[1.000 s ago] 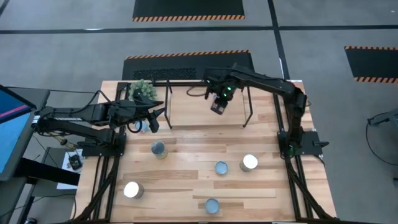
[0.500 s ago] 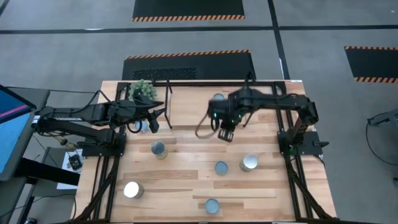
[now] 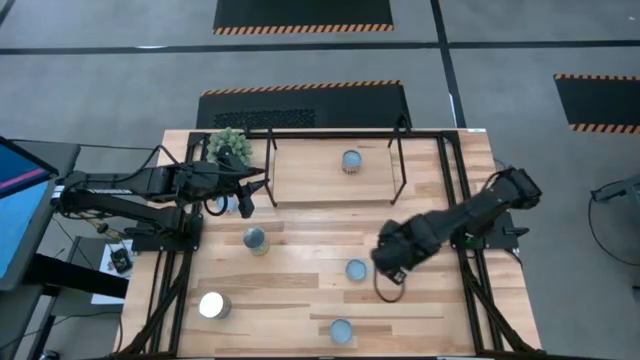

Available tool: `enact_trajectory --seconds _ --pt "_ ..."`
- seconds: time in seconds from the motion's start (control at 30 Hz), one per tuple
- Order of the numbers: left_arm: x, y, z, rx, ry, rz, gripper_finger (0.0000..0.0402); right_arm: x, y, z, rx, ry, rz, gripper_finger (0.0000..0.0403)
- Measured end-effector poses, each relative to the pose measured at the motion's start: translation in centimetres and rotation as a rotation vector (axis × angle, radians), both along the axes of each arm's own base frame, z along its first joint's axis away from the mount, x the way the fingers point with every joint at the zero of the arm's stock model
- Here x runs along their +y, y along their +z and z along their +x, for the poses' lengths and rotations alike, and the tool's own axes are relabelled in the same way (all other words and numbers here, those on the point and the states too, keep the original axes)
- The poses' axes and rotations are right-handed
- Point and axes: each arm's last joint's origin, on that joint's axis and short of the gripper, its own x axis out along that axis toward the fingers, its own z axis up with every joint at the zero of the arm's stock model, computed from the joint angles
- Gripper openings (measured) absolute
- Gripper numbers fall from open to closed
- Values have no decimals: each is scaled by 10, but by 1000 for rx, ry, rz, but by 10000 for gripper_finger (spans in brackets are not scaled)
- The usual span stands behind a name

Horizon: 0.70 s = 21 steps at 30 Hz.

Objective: Pick and place cans onto a shelf
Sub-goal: Put the canned peaches on the shelf

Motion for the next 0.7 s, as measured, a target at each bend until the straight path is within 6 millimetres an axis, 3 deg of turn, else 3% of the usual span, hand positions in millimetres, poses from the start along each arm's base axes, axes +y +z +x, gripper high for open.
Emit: enact_trajectory --seconds 0.1,0.23,0.37,0.53,0.7 --pt "0 0 0 -2 4 2 126 -2 -7 -18 -6 -132 -14 120" --pt "0 0 0 -3 5 2 126 -11 -25 -29 -42 -270 25 126" --pt "0 0 0 -10 12 -13 126 -17 -38 -28 -138 -287 62 143" --pt "0 0 0 -12 14 -17 126 -27 -50 -35 -58 -312 -5 167" --pt "0 0 0 -12 16 -16 126 -25 -61 -32 -86 -285 24 185"
